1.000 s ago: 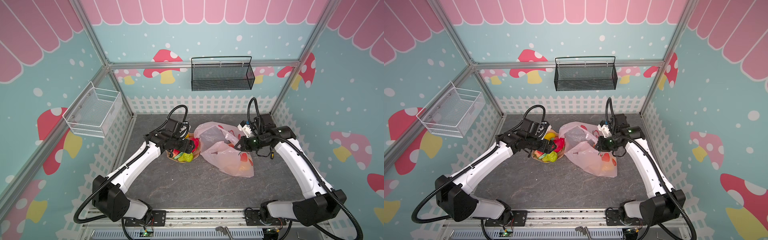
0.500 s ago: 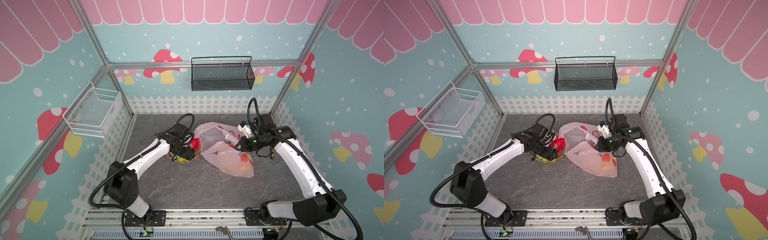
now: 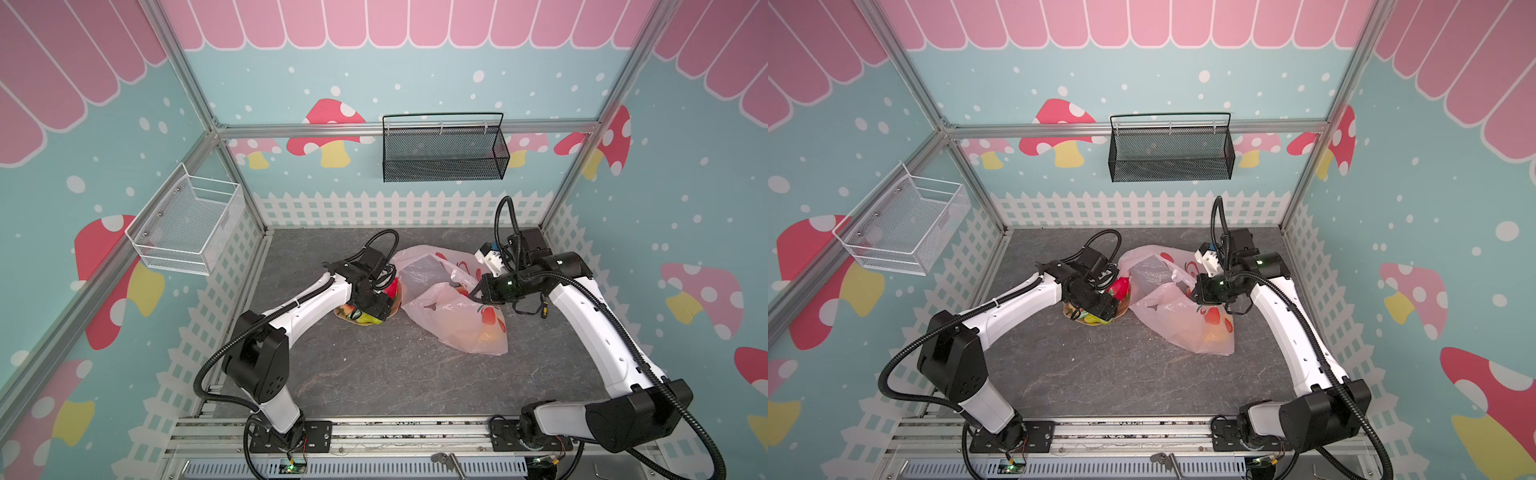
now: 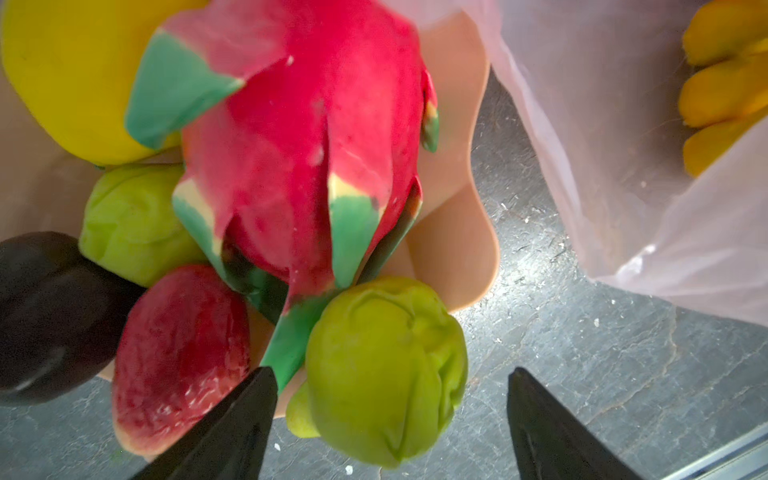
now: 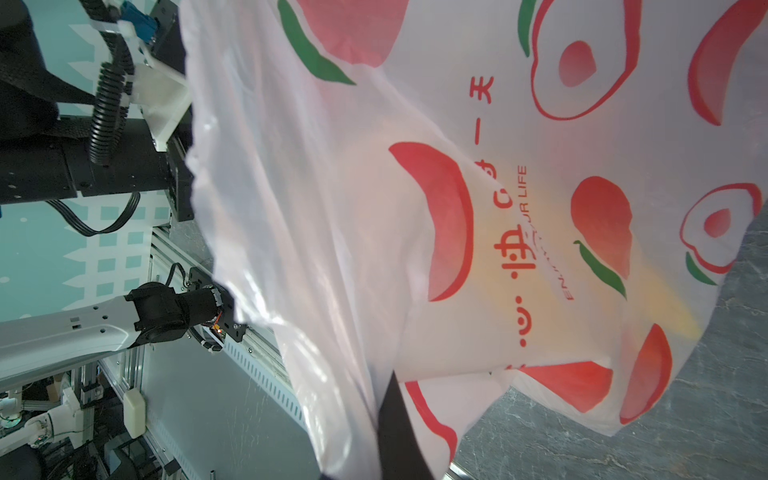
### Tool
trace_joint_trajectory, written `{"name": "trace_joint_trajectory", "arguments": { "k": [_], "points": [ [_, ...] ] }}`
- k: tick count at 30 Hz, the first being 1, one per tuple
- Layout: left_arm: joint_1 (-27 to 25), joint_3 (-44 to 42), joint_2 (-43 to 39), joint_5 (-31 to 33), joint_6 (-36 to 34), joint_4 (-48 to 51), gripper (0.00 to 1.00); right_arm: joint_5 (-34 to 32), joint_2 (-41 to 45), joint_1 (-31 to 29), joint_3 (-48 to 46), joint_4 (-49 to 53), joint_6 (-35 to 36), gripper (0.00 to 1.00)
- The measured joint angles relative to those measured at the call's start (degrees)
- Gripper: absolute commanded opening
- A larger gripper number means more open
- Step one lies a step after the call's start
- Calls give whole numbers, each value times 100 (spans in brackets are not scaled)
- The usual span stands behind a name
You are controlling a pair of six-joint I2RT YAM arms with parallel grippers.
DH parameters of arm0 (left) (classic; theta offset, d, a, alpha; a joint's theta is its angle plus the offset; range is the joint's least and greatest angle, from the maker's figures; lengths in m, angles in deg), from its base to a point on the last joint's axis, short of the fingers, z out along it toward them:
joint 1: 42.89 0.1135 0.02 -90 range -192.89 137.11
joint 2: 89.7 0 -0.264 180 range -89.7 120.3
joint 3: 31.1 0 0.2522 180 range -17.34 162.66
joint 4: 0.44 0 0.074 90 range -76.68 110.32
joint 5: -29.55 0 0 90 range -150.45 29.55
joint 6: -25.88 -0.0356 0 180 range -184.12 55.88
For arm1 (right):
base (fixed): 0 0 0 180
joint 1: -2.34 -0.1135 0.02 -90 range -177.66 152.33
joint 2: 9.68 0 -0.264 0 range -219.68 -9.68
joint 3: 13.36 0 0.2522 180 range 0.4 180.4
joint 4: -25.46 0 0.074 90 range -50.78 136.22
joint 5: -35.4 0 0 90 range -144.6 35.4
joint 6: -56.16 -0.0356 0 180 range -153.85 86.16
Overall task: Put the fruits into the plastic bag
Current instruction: 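Lower the left gripper onto the green pear and close on it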
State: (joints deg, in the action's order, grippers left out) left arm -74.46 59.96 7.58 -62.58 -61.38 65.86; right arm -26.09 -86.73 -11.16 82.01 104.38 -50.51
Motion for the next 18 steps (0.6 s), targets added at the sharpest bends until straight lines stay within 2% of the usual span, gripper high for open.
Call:
{"name": "trace_joint_trajectory", "arguments": {
  "k": [11,18],
  "points": [
    [-87,2,155,133,31,70,83,-2,0,0,22,9,39,0],
    [-125,42,219,146,52,85,74,-7,0,0,68,20,57,0]
  ]
}}
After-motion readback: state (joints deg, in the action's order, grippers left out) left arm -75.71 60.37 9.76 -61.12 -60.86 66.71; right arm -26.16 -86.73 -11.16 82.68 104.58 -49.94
